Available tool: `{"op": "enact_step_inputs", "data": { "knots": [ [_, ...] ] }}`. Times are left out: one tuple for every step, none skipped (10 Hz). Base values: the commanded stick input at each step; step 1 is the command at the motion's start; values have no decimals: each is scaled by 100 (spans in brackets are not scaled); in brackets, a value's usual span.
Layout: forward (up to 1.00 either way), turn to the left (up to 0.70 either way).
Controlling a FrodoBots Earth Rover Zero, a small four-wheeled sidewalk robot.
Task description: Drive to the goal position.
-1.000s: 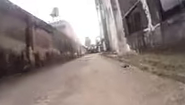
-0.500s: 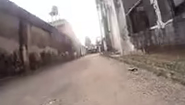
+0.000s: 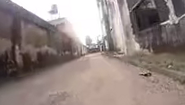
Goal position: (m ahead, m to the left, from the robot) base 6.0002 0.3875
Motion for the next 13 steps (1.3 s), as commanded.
{"op": "enact_step_inputs", "data": {
  "knots": [
    [100,0],
    [100,0],
    [100,0],
    [100,0],
    [100,0],
    [100,0],
    [100,0],
    [100,0],
    [100,0],
    [100,0],
    [100,0],
    [100,0],
    [100,0]
  ]
}}
